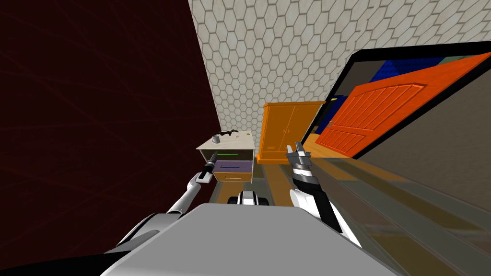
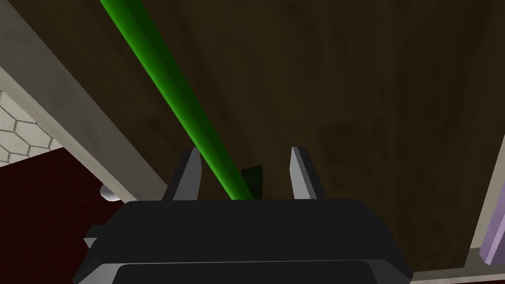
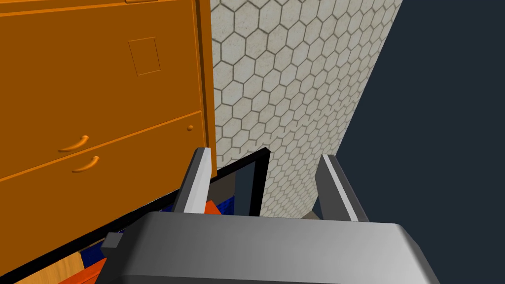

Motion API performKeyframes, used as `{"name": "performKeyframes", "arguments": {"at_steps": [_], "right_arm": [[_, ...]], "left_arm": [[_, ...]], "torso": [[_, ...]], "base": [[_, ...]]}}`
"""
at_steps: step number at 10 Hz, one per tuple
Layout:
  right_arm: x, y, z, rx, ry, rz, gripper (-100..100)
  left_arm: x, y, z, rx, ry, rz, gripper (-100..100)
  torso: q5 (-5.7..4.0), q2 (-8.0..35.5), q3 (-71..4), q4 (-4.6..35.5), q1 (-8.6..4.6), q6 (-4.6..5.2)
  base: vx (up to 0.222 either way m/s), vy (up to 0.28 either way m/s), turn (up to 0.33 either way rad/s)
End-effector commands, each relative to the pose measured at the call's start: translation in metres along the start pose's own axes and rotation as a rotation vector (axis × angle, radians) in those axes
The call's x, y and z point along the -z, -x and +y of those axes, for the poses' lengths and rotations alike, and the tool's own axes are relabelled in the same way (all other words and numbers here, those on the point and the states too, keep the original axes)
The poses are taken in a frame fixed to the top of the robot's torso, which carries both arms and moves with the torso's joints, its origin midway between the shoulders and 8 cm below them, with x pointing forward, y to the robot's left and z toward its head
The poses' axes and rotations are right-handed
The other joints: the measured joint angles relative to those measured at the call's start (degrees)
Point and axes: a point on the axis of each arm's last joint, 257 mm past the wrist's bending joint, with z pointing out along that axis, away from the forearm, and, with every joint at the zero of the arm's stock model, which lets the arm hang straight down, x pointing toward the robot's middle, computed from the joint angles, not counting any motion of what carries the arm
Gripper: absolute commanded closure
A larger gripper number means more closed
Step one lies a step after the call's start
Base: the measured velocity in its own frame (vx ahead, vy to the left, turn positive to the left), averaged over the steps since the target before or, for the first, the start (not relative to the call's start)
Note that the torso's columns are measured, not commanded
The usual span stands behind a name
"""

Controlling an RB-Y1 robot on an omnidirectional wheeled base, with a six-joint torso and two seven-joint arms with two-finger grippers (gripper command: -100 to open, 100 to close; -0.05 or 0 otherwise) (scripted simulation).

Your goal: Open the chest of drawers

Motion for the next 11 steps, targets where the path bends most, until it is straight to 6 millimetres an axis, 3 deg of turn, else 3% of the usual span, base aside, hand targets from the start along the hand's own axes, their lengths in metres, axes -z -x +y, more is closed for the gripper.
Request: {"name": "performKeyframes", "arguments": {"at_steps": [1,11], "right_arm": [[0.0000,0.0000,0.0000,0.000,0.000,0.000,0],[-0.0001,-0.0001,0.0000,0.000,0.000,0.000,0]], "left_arm": [[-0.0010,-0.0020,-0.0024,0.004,-0.006,0.002,100],[0.0012,-0.0060,-0.0030,0.006,-0.002,0.028,100]], "torso": [[0.01,-0.13,-0.06,-0.09,0.10,-0.14],[0.02,-0.20,-0.11,-0.08,0.09,-0.11]], "base": [[-0.018,-0.008,0.001],[-0.161,-0.007,0.022]]}}
